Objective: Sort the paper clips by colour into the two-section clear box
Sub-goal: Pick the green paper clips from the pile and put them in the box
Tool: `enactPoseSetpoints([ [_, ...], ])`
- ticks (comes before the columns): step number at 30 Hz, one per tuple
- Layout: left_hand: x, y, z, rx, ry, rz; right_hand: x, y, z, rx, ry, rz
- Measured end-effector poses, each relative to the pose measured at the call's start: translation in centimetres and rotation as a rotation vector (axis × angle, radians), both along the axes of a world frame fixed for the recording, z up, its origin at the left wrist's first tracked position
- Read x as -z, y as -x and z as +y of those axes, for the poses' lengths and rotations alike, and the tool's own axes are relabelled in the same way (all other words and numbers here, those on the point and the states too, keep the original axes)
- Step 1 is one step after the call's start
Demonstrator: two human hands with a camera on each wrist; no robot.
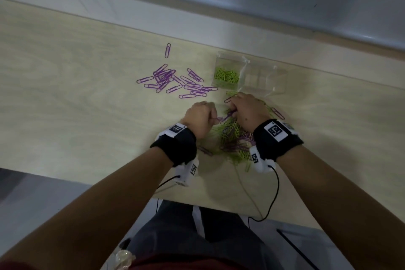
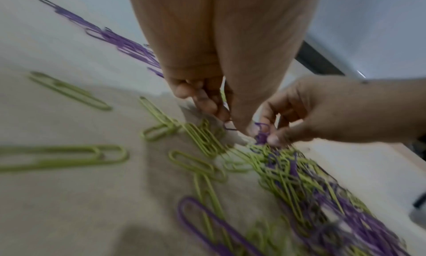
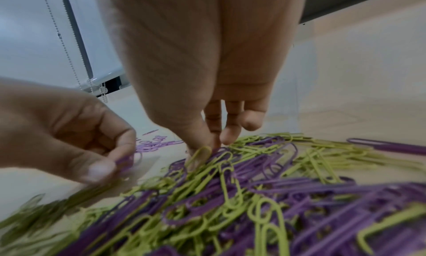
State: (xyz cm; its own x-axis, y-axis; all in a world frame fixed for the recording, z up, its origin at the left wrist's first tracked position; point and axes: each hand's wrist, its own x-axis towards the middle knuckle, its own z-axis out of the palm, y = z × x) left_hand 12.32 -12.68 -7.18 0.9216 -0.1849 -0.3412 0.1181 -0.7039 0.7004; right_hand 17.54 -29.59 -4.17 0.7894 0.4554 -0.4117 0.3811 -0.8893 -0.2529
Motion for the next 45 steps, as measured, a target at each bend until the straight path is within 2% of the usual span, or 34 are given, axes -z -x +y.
enactPoseSetpoints([
  [2, -0.1, 0.0, 1.6, -0.115, 0.167, 0.002, 0.1, 0.1, -0.3, -0.011, 0.0, 0.006],
  [5, -0.6, -1.3, 4.2, -0.327, 0.16, -0.075, 0.2, 0.1, -0.8, 0.009, -0.022, 0.023],
  [7, -0.6, -2.2, 5.5, -0.329, -0.029, -0.216, -0.2, 0.0, -0.8, 0.066, -0.093, 0.035],
  [9, -0.7, -2.7, 5.6, -0.238, -0.161, -0.325, -1.0, -0.2, -0.2, 0.135, -0.183, 0.025],
  [12, -1.0, -2.8, 4.0, -0.194, -0.163, -0.385, -1.9, -0.9, 2.1, 0.212, -0.32, 0.024],
  [16, -1.8, -2.9, 3.7, -0.469, -0.033, -0.472, -1.4, -1.7, 5.7, 0.255, -0.541, 0.057],
  [19, -1.8, -2.8, 4.5, -0.664, -0.038, -0.429, -0.9, -1.6, 6.8, 0.31, -0.605, 0.135],
  [21, -1.8, -2.7, 4.4, -0.623, -0.043, -0.435, -0.7, -1.4, 6.2, 0.301, -0.539, 0.094],
  [25, -1.4, -3.1, 1.5, -0.28, -0.009, -0.436, 0.3, -0.5, 1.9, 0.247, -0.275, -0.12],
  [28, -1.0, -3.9, -1.6, -0.074, -0.053, -0.335, 1.1, 0.5, -1.4, 0.224, -0.228, -0.143],
  [30, -0.7, -4.5, -3.1, -0.045, -0.107, -0.261, 1.5, 0.8, -2.6, 0.235, -0.243, -0.131],
  [36, -1.2, -5.2, -5.1, -0.145, -0.202, -0.098, 2.1, 0.9, -4.8, 0.307, -0.279, -0.071],
  [42, -1.4, -5.1, -4.5, 0.003, -0.258, 0.021, 1.3, 0.1, -5.2, 0.329, -0.281, -0.082],
  [45, -2.4, -4.6, -3.4, 0.001, -0.177, -0.011, 0.8, -0.2, -3.5, 0.279, -0.335, -0.101],
])
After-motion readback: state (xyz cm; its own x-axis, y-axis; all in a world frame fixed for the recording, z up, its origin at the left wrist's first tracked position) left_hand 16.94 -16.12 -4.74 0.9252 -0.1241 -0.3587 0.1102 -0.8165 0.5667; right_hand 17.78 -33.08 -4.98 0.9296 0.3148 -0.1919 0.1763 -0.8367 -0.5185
